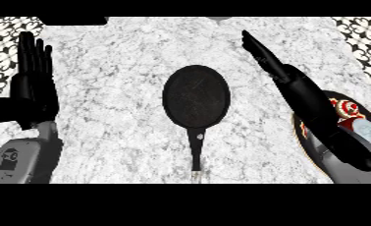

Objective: Pick the can from the plate and place it in the pan

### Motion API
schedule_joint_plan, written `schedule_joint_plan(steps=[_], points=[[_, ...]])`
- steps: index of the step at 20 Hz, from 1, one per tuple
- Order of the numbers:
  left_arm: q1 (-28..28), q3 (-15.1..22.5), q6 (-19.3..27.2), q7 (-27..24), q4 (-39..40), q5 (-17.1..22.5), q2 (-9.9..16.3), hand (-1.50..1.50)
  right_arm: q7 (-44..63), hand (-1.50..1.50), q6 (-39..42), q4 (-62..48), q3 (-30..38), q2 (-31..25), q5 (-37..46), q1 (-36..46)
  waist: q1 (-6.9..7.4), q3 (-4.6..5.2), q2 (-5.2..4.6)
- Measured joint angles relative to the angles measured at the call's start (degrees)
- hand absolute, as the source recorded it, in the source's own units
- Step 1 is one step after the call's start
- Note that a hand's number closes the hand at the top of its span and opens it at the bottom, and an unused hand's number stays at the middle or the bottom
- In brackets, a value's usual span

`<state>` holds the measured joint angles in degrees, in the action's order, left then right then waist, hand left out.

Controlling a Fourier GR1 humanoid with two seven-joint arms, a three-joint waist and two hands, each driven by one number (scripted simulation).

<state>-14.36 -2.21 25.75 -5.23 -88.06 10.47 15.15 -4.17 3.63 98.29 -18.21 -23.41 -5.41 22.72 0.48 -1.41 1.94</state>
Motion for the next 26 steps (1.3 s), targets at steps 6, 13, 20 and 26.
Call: schedule_joint_plan(steps=[6,13,20,26], points=[[8.43,2.36,-2.01,5.18,2.9,2.9,-2.98,0.0,-0.32,1.5,0.34,-3.88,10.4,-2.36,-9.82,-10.66,-2.51,0.9,-1.98],[17.06,5.35,-6.36,9.05,5.73,6.59,-5.69,0.0,-13.06,-1.5,-5.87,-5.7,20.03,-7.16,-3.45,-29.47,-5.1,1.24,-1.48],[18.46,6.68,-9.35,9.83,6.42,7.25,-6.04,0.0,-20.57,-1.5,-15.45,-0.58,25.45,-4.61,3.93,-45.91,-2.61,1.4,-1.69],[18.41,7.58,-10.03,10.18,6.51,6.3,-6.68,0.0,-7.41,-1.5,-18.08,4.14,28.47,-7.85,9.23,-44.64,-0.98,1.46,-1.89]])
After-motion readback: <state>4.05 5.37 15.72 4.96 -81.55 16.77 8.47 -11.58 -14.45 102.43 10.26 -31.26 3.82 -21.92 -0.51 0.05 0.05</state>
